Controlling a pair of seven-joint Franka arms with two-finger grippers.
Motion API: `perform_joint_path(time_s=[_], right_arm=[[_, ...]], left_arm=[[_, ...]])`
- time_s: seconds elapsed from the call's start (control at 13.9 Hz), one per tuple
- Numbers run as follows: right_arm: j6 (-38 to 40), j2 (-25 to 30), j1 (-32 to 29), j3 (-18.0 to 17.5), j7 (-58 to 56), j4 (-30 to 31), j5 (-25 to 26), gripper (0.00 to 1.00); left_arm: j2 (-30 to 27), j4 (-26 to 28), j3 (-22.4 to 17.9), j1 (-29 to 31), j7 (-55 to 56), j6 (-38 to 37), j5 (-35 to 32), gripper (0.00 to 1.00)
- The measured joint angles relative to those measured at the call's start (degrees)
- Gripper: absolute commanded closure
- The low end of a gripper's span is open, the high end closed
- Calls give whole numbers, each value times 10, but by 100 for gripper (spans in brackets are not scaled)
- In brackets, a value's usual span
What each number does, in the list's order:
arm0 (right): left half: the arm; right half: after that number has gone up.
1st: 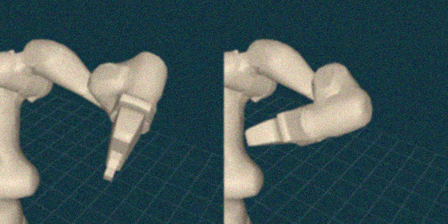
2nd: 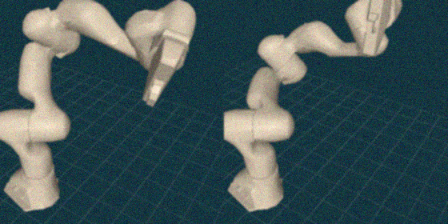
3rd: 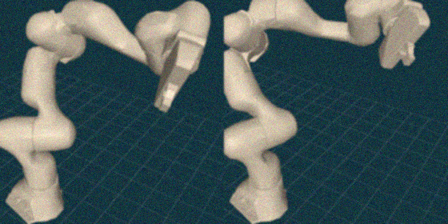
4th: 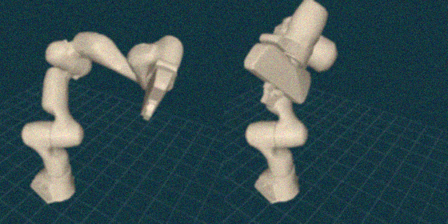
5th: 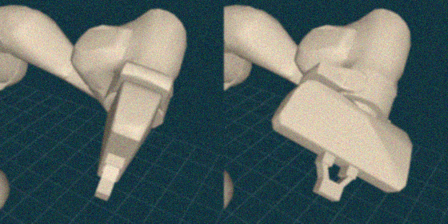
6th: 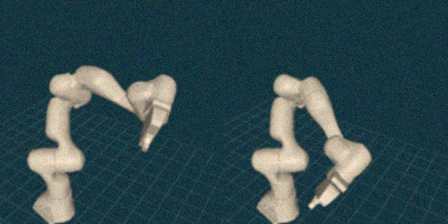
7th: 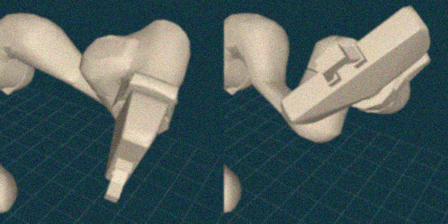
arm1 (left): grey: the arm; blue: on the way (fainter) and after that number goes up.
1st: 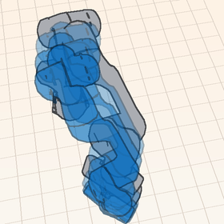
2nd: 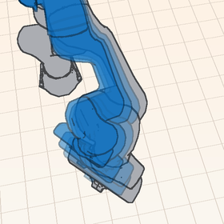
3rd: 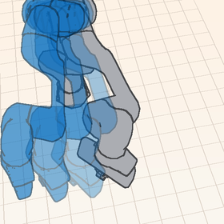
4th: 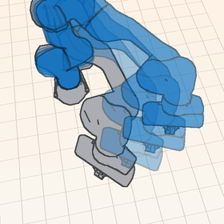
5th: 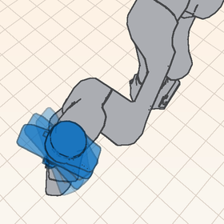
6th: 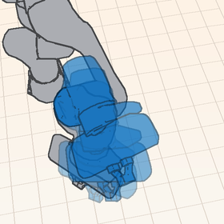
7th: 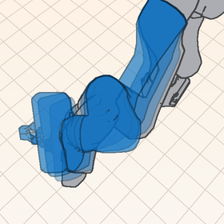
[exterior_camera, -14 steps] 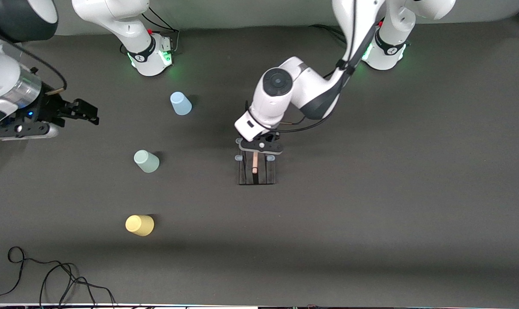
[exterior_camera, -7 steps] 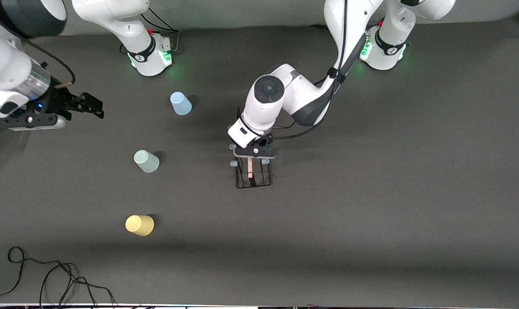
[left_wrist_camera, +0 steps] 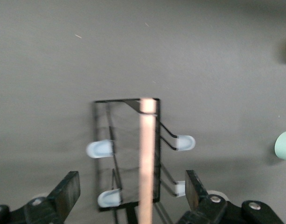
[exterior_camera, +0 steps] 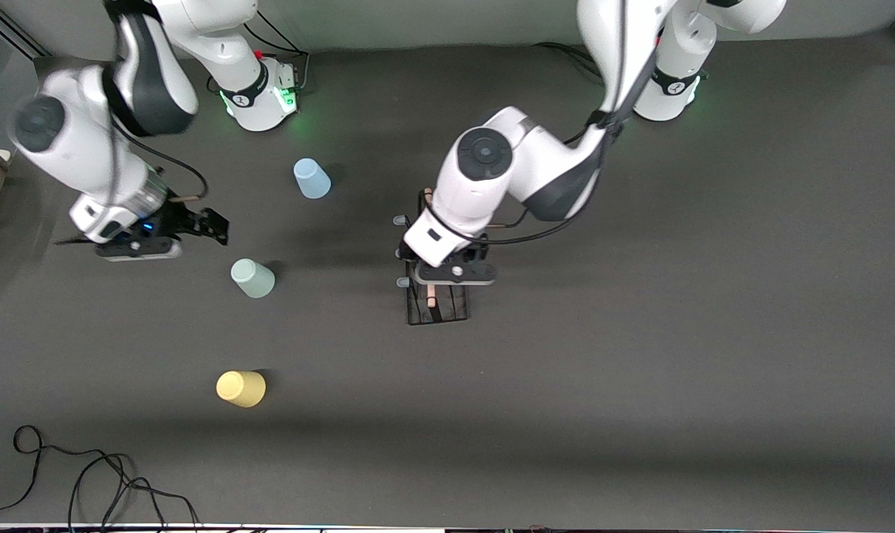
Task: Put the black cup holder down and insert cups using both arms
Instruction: 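Release the rack with the left gripper while the right gripper grasps the green cup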
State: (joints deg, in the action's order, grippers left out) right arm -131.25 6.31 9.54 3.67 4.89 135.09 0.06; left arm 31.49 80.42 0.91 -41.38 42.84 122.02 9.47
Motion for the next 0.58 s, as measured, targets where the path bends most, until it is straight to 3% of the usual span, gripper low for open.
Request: perform_joint_path(time_s=[0.29,0.58], right_arm=[[-163,-82,2,0,0,54,0,0],[-289,-161,2,0,0,83,0,0]], left_arm=[[-72,3,-17,58,-35,-98,-45,0],[-126,73,-23,143,-97,-99,-72,0]])
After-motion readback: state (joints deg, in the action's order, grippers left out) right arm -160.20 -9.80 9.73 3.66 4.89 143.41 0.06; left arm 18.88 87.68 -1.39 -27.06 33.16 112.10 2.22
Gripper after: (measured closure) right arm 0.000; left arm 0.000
